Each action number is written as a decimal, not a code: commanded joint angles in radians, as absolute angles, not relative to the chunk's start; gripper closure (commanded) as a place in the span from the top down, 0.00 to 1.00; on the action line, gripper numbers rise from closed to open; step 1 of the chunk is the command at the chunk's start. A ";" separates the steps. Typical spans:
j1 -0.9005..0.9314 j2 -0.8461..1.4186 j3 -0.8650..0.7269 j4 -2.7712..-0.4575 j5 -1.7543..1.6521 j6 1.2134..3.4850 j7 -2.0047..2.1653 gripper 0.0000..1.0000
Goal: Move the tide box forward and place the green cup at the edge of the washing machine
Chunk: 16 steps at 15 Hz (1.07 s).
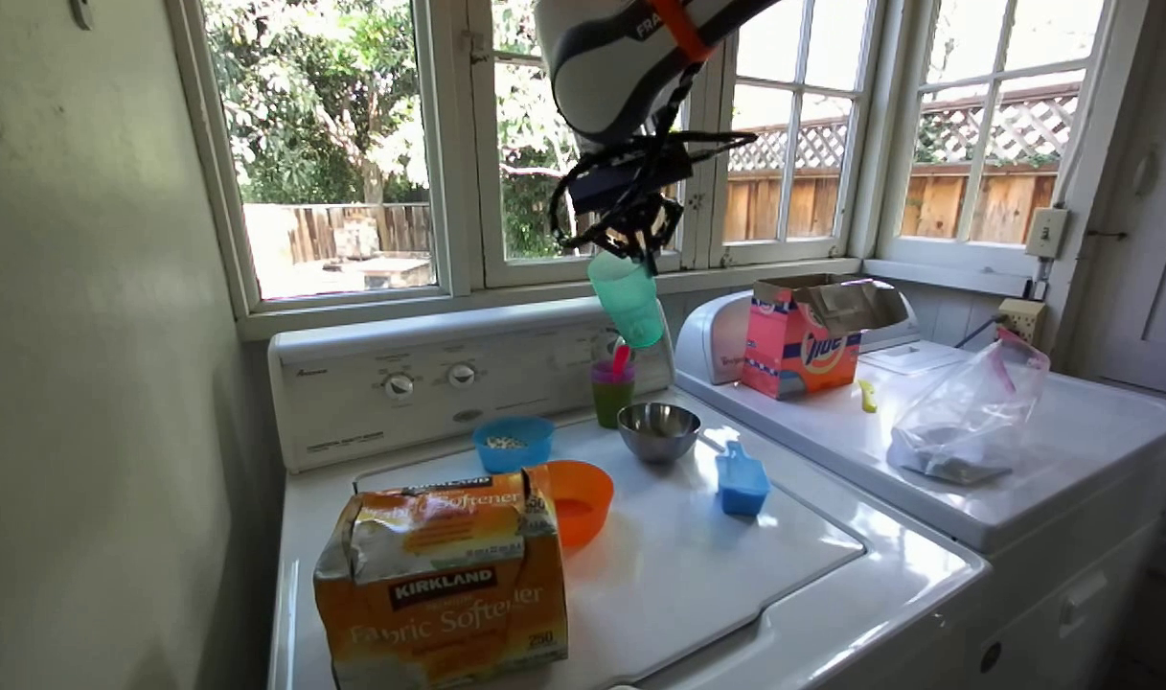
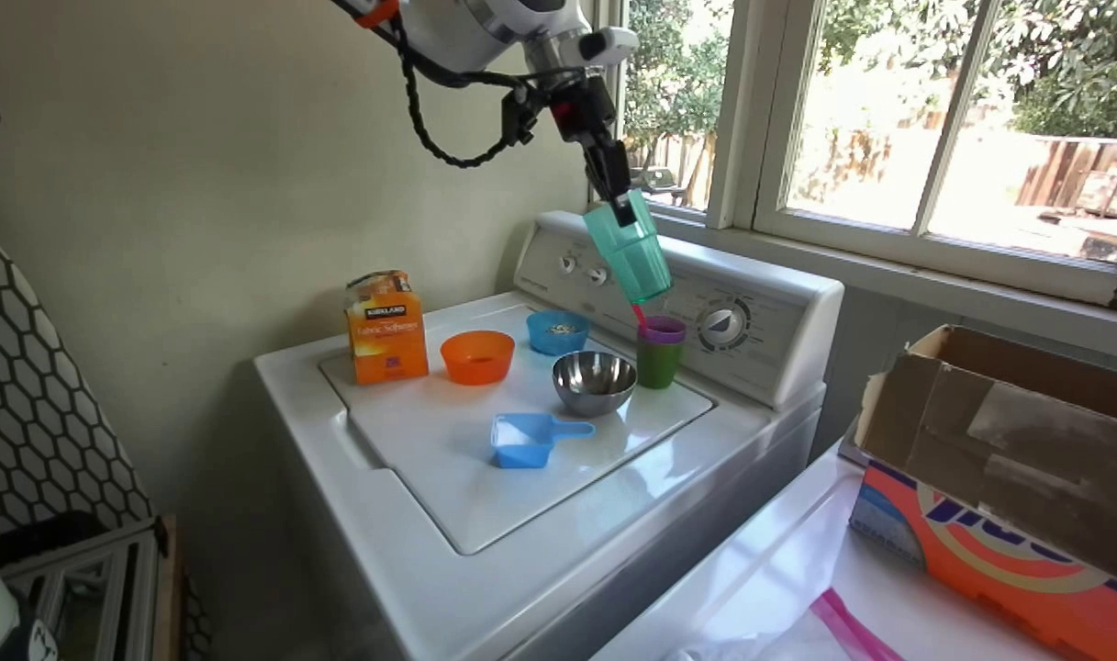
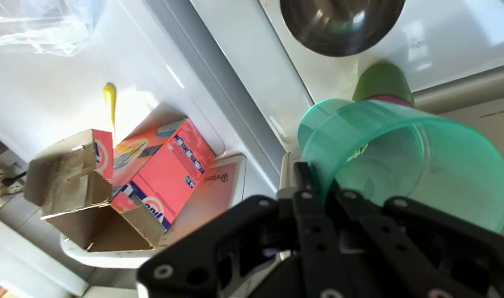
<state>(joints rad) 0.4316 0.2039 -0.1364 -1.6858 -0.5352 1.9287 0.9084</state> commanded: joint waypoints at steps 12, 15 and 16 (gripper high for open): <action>0.221 0.237 0.102 -1.645 -0.262 2.084 0.461 0.01; 0.199 0.315 0.110 -1.589 -0.160 2.045 0.289 0.01; 0.200 0.340 0.115 -1.572 -0.140 2.026 0.245 0.01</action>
<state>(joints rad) 0.2155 0.2511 0.0865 -1.6505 -0.2233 2.0693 0.3784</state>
